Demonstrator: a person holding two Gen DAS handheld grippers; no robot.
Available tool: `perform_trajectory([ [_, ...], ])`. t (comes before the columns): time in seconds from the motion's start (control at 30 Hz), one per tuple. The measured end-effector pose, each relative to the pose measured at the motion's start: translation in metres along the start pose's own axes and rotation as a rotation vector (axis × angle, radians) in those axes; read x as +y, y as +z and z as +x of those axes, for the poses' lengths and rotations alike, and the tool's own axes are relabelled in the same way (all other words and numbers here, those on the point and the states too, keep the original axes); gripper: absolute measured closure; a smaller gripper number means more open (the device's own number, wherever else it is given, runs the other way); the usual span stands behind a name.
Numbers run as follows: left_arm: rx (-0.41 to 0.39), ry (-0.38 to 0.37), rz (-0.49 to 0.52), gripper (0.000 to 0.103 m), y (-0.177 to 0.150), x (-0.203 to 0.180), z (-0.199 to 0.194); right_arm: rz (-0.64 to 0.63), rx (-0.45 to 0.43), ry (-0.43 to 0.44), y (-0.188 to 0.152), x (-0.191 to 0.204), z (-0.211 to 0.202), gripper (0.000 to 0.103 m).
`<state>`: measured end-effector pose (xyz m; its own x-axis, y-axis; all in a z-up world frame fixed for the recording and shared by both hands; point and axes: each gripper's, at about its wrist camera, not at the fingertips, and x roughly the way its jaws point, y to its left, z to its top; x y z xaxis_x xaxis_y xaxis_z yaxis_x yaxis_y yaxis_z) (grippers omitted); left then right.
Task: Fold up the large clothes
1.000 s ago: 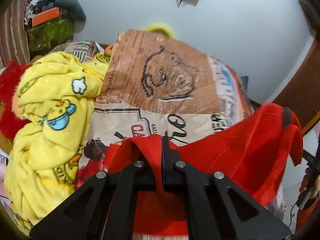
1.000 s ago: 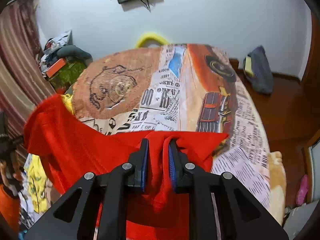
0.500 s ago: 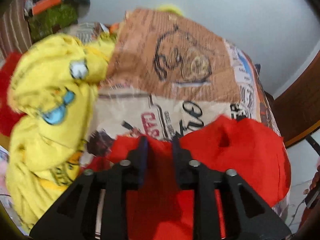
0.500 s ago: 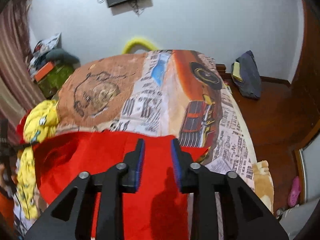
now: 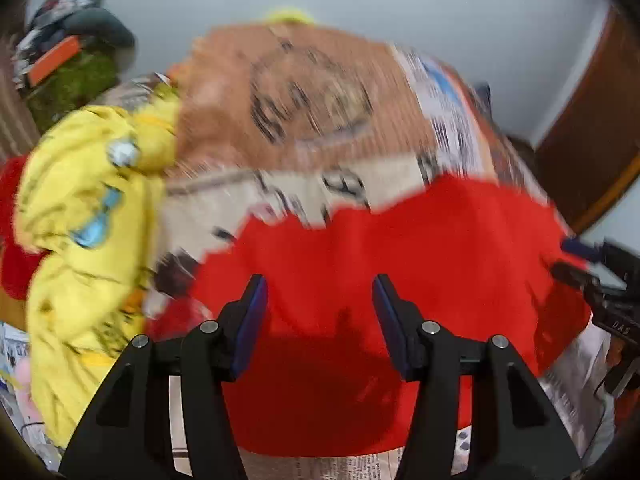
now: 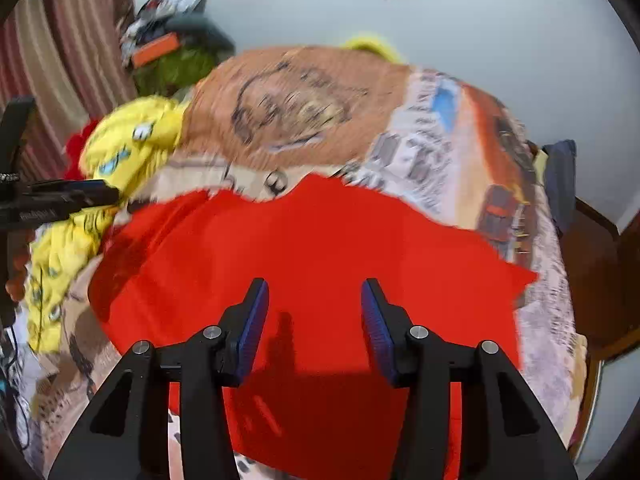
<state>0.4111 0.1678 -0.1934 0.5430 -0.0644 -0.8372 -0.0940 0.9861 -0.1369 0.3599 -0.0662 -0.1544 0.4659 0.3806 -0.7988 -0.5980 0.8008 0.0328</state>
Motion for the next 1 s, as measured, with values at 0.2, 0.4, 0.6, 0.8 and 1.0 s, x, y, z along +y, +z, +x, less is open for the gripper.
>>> perform_trajectory([
  [0.2, 0.104, -0.033, 0.03, 0.048, -0.033, -0.019, 0.054, -0.101, 0.068, -0.046, -0.013, 0.027, 0.031, 0.051],
  [0.4, 0.056, 0.022, -0.002, 0.023, -0.051, 0.003, 0.058, -0.06, 0.058, -0.119, -0.022, 0.003, 0.029, 0.034],
  [0.6, 0.061, 0.103, -0.044, 0.021, -0.07, 0.034, 0.051, 0.015, 0.07, -0.18, -0.041, -0.032, 0.017, 0.034],
  [0.8, 0.074, 0.194, -0.1, 0.022, -0.092, 0.062, 0.048, 0.108, 0.074, -0.198, -0.058, -0.061, 0.004, 0.033],
  [1.0, 0.086, 0.224, -0.176, 0.021, -0.114, 0.087, 0.039, 0.154, 0.094, -0.258, -0.075, -0.083, -0.007, 0.033],
])
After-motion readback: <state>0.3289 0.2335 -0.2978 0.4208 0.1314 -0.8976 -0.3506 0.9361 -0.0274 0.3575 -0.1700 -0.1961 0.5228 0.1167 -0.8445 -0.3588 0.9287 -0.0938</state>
